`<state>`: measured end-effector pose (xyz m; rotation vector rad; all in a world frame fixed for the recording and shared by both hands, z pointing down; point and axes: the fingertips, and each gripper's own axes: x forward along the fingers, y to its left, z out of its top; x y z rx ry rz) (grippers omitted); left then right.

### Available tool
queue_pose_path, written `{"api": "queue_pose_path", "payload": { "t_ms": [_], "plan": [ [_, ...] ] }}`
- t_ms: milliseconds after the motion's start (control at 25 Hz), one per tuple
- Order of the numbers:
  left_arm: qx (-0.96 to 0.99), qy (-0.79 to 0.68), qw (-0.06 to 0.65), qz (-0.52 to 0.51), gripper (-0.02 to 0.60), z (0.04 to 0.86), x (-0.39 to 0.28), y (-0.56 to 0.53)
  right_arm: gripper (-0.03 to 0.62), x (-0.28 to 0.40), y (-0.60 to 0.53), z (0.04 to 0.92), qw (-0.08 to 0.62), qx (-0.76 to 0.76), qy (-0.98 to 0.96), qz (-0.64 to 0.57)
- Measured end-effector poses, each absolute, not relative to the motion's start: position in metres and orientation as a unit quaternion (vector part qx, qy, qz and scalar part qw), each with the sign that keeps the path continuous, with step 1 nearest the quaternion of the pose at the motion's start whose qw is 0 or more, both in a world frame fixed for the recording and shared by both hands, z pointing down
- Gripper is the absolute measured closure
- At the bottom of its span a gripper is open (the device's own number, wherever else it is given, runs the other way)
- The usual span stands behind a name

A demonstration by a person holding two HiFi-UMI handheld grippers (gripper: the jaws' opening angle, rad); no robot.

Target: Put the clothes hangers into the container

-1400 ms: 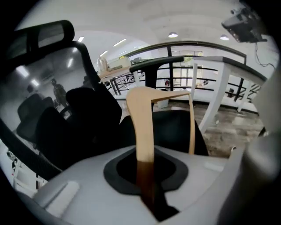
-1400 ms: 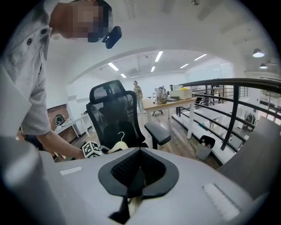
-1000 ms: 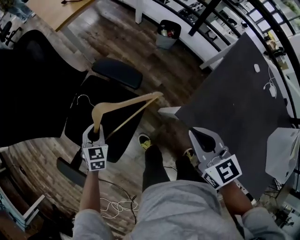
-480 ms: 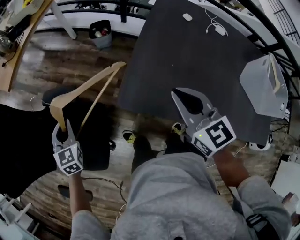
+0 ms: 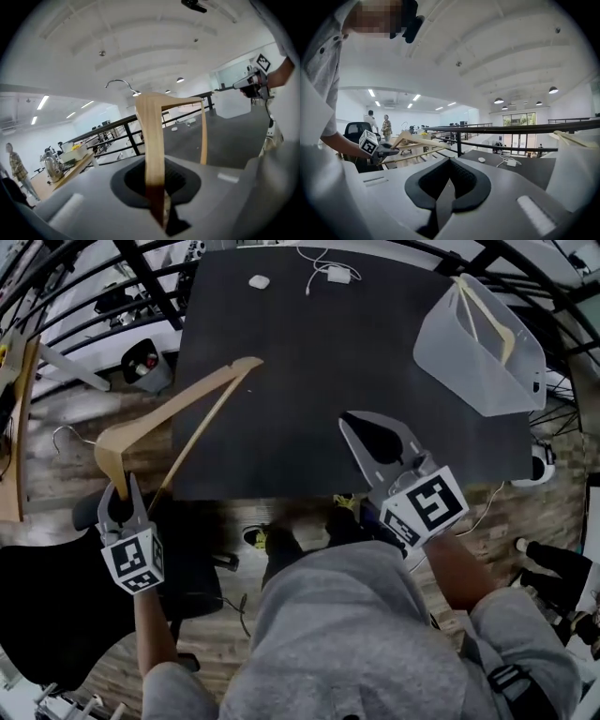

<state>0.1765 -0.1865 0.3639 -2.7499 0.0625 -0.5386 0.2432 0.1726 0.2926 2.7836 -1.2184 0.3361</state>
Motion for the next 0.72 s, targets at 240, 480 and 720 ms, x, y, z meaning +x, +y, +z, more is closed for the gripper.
{"api": "queue_pose_path", "payload": {
  "t_ms": [240, 480, 720],
  "plan": [
    [-0.966, -0.040, 0.204, -0.154, 0.541, 0.331, 0.233, -0.073, 0.597, 0.253, 0.278, 0.285, 0.024, 0.931, -0.354, 0.087],
    [-0.956, -0.105, 0.247, -0.122, 0.540, 0.293, 0.295, 0.052, 0.595, 0.259, 0.382, 0.274, -0.007, 0.949, -0.310, 0.059],
    [-0.923, -0.189, 0.326, -0.075, 0.540, 0.252, 0.362, 0.201, 0.597, 0.258, 0.478, 0.272, -0.025, 0.958, -0.280, 0.046]
  ]
}}
